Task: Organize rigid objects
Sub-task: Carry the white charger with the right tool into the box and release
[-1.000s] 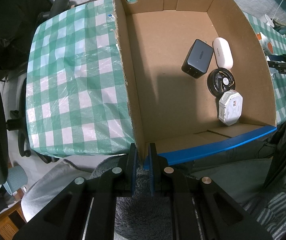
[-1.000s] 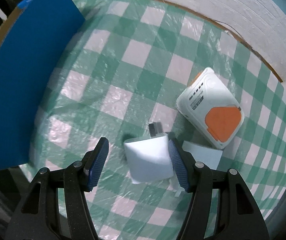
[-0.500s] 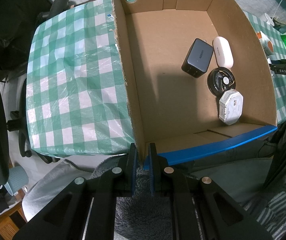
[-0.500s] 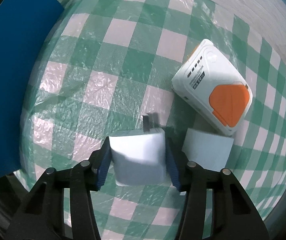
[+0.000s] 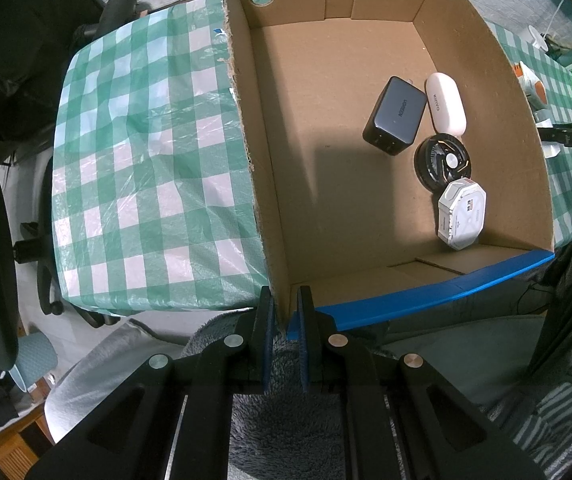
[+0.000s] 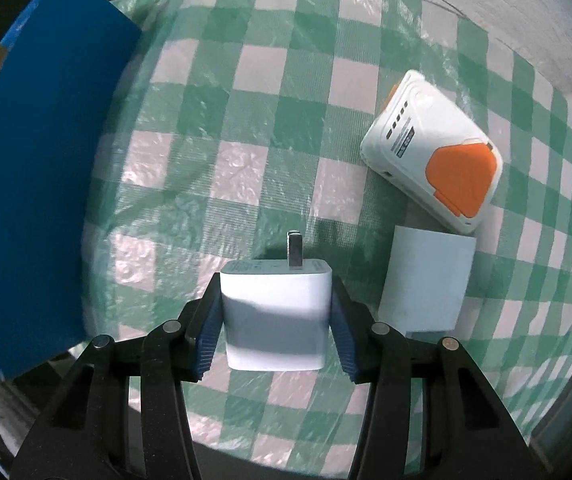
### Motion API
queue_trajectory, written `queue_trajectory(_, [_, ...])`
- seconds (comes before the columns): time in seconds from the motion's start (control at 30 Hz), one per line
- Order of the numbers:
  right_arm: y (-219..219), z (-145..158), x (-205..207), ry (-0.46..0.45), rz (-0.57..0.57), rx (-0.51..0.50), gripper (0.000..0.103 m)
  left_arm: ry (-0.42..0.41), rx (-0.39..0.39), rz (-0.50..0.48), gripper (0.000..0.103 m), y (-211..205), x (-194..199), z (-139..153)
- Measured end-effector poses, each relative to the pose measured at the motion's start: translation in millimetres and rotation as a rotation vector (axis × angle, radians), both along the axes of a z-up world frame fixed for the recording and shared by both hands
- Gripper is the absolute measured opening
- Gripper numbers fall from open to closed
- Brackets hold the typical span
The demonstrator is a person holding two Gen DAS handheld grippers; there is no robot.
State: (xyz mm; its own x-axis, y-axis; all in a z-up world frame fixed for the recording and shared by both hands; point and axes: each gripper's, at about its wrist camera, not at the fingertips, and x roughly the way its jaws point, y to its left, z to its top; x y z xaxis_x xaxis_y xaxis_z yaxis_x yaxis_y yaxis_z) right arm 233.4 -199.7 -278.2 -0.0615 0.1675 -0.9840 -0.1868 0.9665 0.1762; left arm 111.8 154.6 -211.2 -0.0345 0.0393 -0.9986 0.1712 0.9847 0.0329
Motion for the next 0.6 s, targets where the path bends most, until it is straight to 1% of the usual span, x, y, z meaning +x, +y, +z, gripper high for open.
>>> queue_trajectory(0.27, [14.4, 45.5, -5.2, -0.031, 0.029, -0.006, 0.049, 0.000, 0.001, 0.001, 0.009, -0.3, 0.7, 0.0])
queue_trajectory(0.43, [38.9, 74.0, -12.9, -0.063, 0.059, 0.005, 0.049, 0.001, 0.000, 0.001, 0.009, -0.4, 0.6, 0.0])
queue_trajectory(0.47, [33.0, 78.9, -16.9, -0.070, 0.065, 0.009, 0.049, 0.000, 0.000, 0.000, 0.009, -0.4, 0.4, 0.0])
queue_trajectory(0.5, [39.0, 87.3, -18.7, -0.080, 0.078, 0.015, 0.049, 0.000, 0.000, 0.001, 0.009, -0.2, 0.3, 0.0])
queue_trajectory(0.53, [49.3, 83.8, -13.7, -0.086, 0.087, 0.019, 0.049, 0.001, 0.000, 0.002, 0.009, 0.1, 0.2, 0.0])
queue_trajectory(0.6, [60.0, 93.2, -12.3, -0.103, 0.115, 0.029, 0.049, 0.001, 0.000, 0.001, 0.009, -0.5, 0.9, 0.1])
